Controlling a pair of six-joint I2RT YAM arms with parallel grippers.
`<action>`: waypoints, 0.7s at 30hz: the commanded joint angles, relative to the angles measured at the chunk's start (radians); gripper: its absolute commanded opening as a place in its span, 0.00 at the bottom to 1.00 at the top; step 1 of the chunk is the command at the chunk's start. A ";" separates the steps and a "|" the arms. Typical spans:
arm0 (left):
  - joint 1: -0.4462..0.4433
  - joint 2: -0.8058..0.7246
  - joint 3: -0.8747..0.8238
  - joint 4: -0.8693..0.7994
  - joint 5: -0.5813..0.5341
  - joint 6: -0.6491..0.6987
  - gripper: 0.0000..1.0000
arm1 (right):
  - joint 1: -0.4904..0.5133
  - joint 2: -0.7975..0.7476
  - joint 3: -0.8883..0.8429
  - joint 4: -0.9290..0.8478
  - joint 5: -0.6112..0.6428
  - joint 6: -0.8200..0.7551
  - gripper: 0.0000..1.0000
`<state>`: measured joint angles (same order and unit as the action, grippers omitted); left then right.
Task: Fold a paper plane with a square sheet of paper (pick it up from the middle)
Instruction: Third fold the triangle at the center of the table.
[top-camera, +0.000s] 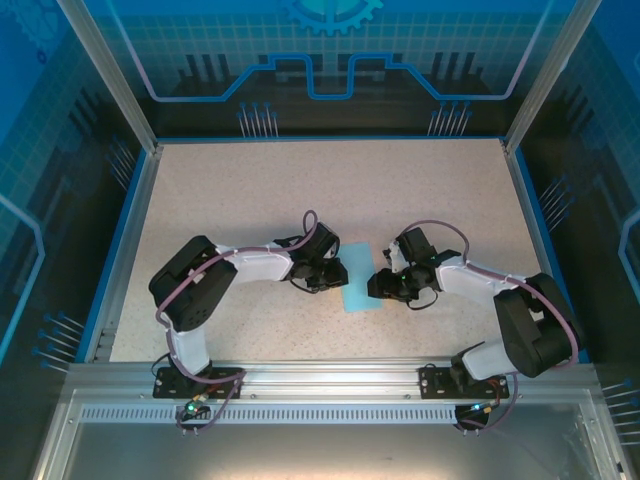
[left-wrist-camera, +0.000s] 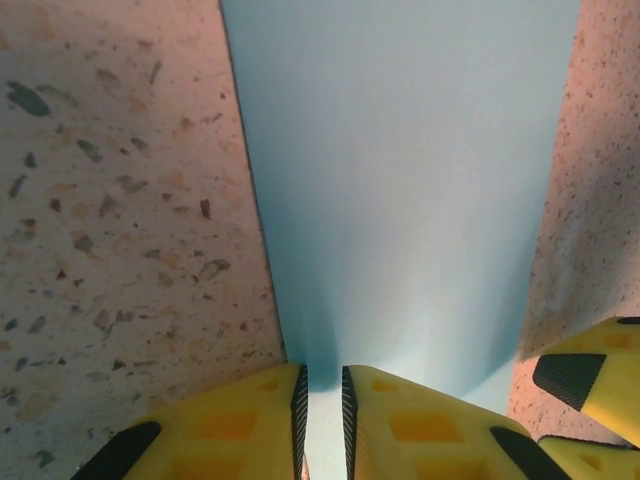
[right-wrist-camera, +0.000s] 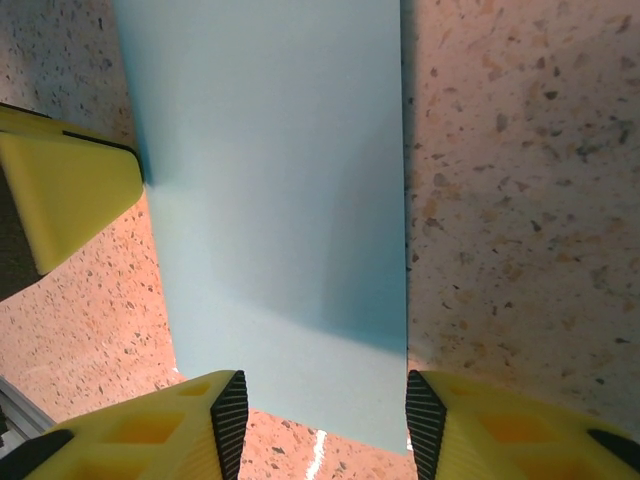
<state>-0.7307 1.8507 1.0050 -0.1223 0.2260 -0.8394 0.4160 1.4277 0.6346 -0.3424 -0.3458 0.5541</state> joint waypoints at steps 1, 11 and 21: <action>-0.009 0.024 -0.020 0.003 0.015 -0.014 0.21 | -0.022 0.004 -0.007 -0.011 -0.018 0.000 0.49; -0.010 0.016 -0.034 -0.017 0.001 0.000 0.20 | -0.042 0.039 0.006 0.000 -0.017 -0.022 0.53; -0.009 0.019 -0.028 -0.024 0.003 0.005 0.21 | -0.053 0.079 0.006 0.058 -0.130 -0.030 0.46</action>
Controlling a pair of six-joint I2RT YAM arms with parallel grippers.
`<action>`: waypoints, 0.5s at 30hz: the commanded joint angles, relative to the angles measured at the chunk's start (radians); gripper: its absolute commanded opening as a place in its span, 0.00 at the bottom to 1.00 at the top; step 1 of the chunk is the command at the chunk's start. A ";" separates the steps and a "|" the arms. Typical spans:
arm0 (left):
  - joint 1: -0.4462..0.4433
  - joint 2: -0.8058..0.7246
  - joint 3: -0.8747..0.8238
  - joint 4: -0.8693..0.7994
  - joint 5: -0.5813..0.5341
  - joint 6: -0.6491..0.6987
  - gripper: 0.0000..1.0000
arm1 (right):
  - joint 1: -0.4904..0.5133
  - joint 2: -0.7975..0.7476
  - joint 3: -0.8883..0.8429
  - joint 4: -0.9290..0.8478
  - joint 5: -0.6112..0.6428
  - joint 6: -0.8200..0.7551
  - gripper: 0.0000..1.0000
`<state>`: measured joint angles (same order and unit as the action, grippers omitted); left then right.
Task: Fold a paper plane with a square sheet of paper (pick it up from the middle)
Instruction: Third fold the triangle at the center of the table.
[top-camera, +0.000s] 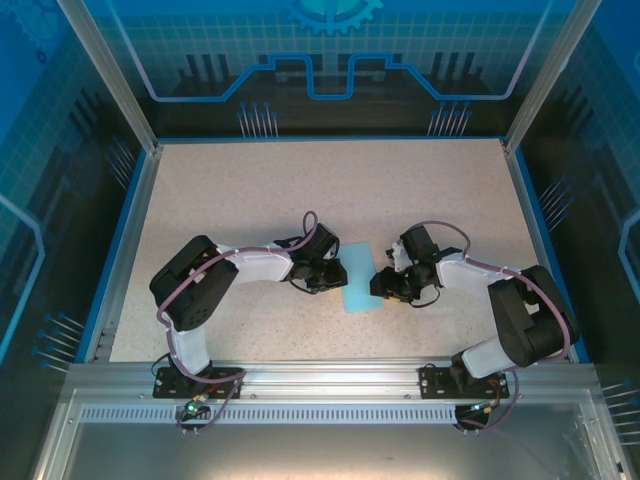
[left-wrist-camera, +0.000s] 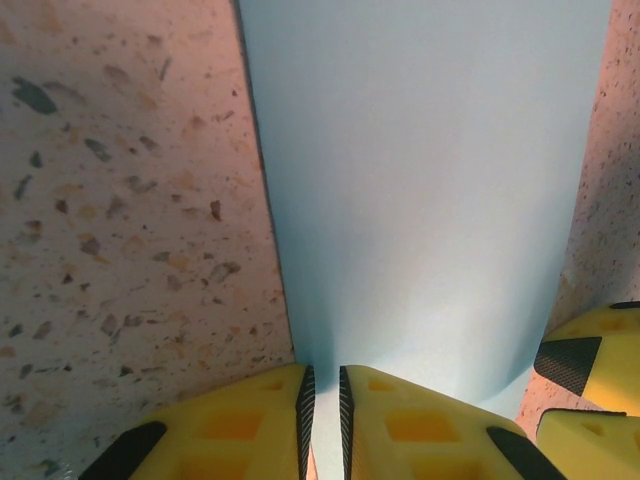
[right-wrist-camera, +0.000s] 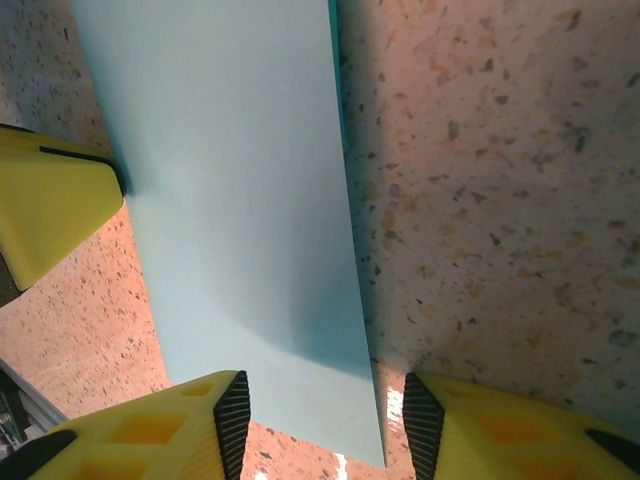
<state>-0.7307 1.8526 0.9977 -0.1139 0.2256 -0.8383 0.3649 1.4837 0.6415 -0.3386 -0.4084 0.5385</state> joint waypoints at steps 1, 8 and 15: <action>-0.009 0.017 -0.019 -0.033 0.003 0.004 0.21 | -0.002 0.019 -0.001 0.052 -0.067 -0.014 0.46; -0.010 0.019 -0.014 -0.038 0.005 0.003 0.20 | -0.006 0.000 -0.014 0.062 -0.086 -0.008 0.44; -0.010 0.016 -0.004 -0.050 0.003 0.009 0.21 | -0.022 -0.019 -0.026 0.069 -0.076 -0.002 0.46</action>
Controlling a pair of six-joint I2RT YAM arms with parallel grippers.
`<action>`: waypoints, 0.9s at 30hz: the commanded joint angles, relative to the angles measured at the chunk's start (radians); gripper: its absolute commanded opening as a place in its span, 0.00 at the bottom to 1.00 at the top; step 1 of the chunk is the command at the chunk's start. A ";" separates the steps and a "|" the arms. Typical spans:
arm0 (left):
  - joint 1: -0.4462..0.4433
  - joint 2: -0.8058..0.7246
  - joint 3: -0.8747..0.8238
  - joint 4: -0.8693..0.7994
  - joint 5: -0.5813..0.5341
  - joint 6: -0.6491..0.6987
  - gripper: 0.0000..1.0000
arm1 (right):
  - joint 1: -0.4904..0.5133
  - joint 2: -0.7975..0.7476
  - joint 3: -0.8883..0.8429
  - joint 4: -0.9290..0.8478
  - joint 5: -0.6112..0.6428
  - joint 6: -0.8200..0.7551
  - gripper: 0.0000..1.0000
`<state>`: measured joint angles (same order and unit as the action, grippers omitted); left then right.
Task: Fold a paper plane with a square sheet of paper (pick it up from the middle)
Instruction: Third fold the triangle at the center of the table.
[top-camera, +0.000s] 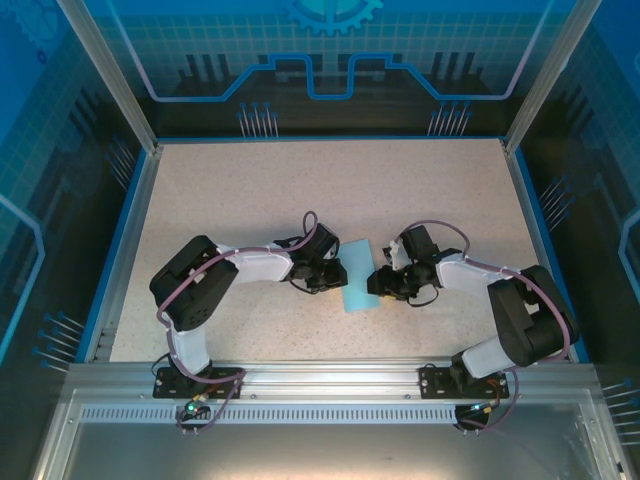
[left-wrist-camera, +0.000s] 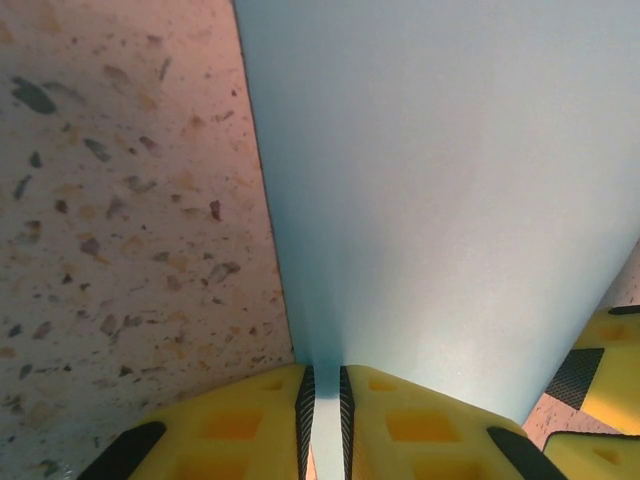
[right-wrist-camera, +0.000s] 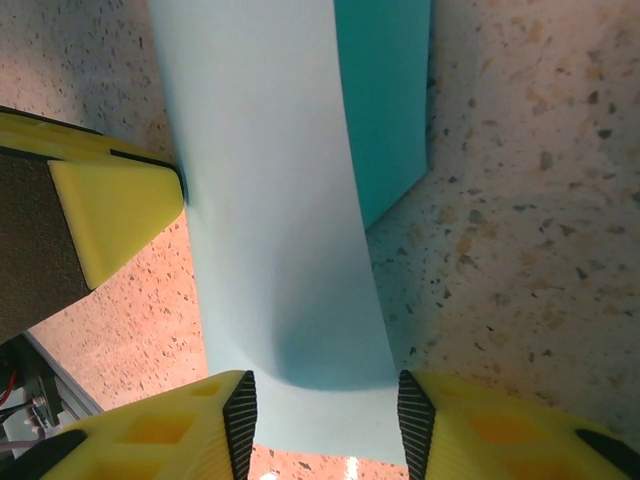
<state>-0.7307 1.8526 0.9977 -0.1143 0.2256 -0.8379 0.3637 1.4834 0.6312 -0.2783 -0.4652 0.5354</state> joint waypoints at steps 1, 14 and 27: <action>-0.009 0.016 -0.004 -0.051 0.003 0.010 0.21 | -0.025 -0.022 -0.016 0.011 -0.024 -0.001 0.46; -0.010 0.016 -0.007 -0.059 0.003 0.013 0.21 | -0.062 0.067 0.072 0.045 -0.136 -0.071 0.48; -0.012 0.004 -0.018 -0.062 -0.002 0.010 0.21 | -0.080 0.142 0.162 -0.005 -0.180 -0.153 0.51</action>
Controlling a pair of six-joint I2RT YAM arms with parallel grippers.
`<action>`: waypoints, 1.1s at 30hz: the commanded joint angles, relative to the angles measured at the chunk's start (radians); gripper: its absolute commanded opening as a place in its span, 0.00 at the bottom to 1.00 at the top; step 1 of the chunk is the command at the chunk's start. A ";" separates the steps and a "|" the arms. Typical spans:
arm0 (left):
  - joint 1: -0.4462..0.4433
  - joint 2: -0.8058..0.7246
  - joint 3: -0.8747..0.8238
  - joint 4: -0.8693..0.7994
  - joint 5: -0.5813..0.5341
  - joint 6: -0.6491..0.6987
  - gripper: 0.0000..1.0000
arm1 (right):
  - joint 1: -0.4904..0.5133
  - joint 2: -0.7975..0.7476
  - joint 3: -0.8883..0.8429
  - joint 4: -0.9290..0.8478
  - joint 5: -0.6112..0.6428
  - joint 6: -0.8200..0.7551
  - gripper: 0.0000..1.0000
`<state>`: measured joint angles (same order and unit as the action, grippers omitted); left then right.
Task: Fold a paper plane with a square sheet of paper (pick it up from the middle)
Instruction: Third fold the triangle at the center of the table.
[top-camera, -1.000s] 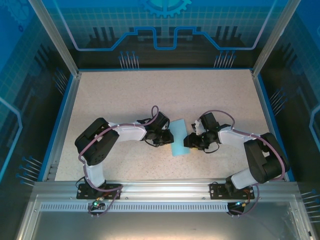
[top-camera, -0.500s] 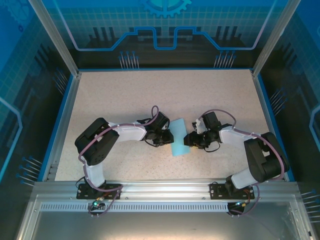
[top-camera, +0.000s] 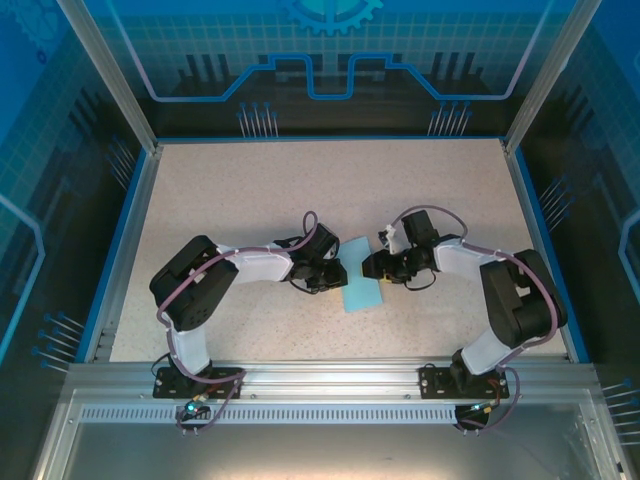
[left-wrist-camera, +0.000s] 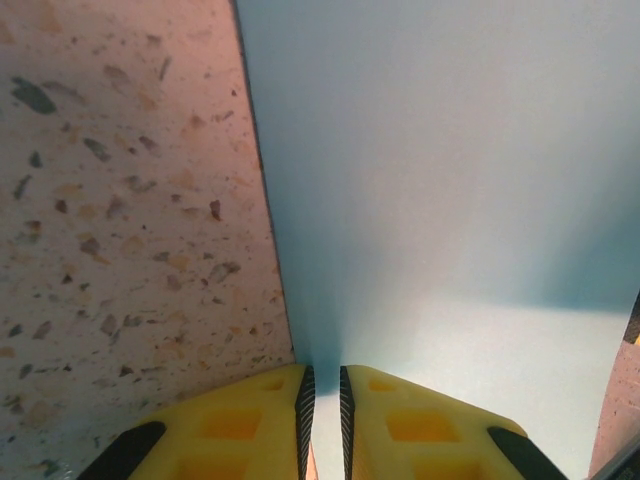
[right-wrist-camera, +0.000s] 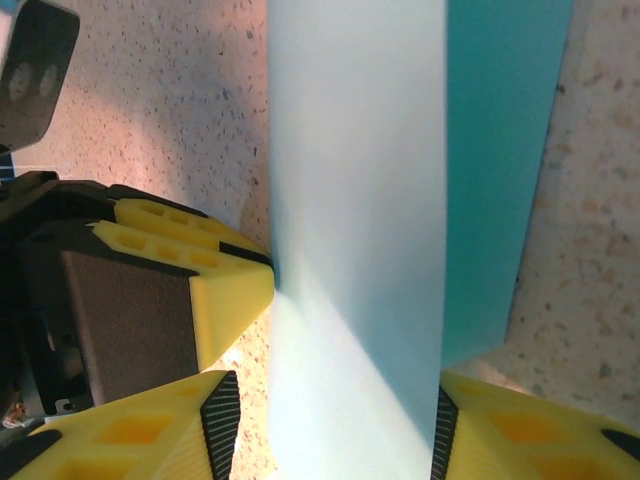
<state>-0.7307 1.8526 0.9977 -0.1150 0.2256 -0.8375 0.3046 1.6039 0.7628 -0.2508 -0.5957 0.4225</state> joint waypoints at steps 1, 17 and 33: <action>-0.013 0.002 -0.017 -0.061 -0.001 0.011 0.21 | -0.020 0.030 0.029 -0.036 -0.063 -0.040 0.50; -0.028 -0.045 -0.008 -0.057 -0.002 0.065 0.23 | -0.035 0.023 -0.003 -0.098 0.010 -0.045 0.37; -0.074 -0.127 -0.025 -0.074 -0.067 0.138 0.30 | -0.052 0.086 0.047 -0.104 -0.048 -0.048 0.15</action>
<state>-0.7856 1.7927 0.9932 -0.1719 0.1978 -0.7437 0.2722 1.6875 0.8009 -0.3431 -0.6113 0.3622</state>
